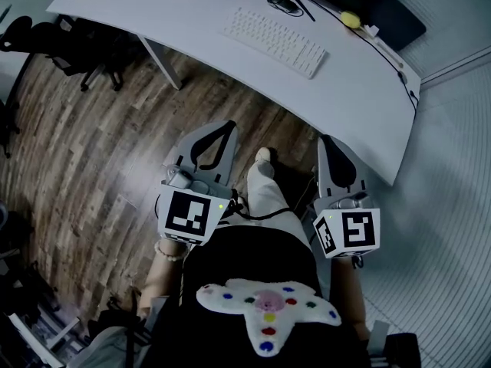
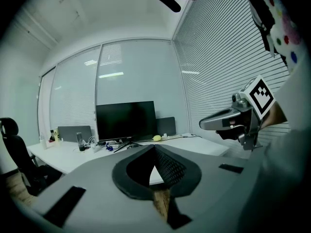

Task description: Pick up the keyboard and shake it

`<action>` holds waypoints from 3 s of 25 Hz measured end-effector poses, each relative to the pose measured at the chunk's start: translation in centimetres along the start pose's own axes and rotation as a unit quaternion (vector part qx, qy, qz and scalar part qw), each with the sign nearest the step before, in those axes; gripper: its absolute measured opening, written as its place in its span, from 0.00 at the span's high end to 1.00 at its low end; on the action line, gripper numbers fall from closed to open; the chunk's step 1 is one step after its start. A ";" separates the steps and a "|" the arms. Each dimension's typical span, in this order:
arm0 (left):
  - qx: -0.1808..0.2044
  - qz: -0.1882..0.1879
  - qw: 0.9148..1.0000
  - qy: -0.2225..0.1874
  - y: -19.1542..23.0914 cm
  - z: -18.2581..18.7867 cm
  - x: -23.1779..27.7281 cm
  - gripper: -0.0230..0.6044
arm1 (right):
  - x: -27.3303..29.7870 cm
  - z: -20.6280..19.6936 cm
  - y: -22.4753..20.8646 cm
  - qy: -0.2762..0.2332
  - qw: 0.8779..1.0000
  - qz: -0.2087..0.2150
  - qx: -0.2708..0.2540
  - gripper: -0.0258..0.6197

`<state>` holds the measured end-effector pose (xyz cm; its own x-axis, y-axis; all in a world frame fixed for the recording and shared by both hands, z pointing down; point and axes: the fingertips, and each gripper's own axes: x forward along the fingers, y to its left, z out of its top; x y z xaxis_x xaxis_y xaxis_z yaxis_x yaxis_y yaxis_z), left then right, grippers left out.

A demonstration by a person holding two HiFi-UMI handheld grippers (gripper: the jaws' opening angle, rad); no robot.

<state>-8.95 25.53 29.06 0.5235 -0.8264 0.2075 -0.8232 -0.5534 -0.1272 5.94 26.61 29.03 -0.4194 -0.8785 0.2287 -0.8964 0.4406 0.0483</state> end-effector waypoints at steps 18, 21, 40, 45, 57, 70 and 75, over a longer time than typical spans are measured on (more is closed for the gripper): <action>-0.001 0.048 0.999 0.018 7.0 1.2 11.6 0.94 | 13.6 1.5 -7.9 0.001 0.999 0.052 0.007 0.90; -0.014 0.056 0.998 0.021 8.3 1.5 14.6 0.94 | 16.4 1.9 -9.8 0.003 0.998 0.062 0.014 0.90; -0.028 0.066 0.996 0.050 11.0 1.4 24.2 0.94 | 23.7 -1.3 -18.6 0.053 0.995 0.051 0.061 0.90; -0.009 0.052 0.997 0.052 11.4 0.6 25.5 0.94 | 24.2 -3.3 -19.6 0.066 0.991 0.037 0.110 0.90; -0.007 0.033 0.997 0.065 13.2 -1.1 27.6 0.94 | 26.4 -11.9 -20.2 0.154 0.963 0.015 0.221 0.69; -0.010 0.024 0.996 0.084 15.9 -2.4 28.9 0.94 | 29.4 -19.5 -19.0 0.242 0.925 0.018 0.293 0.52; -0.011 0.019 0.996 0.091 16.8 -3.0 29.3 0.94 | 29.9 -20.7 -18.8 0.258 0.917 0.020 0.305 0.51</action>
<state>-8.03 -7.69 35.89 0.4446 -0.8134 0.3752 -0.8475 -0.5176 -0.1178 13.25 -4.15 55.13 -0.4705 -0.5899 0.6562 -0.8616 0.1466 -0.4860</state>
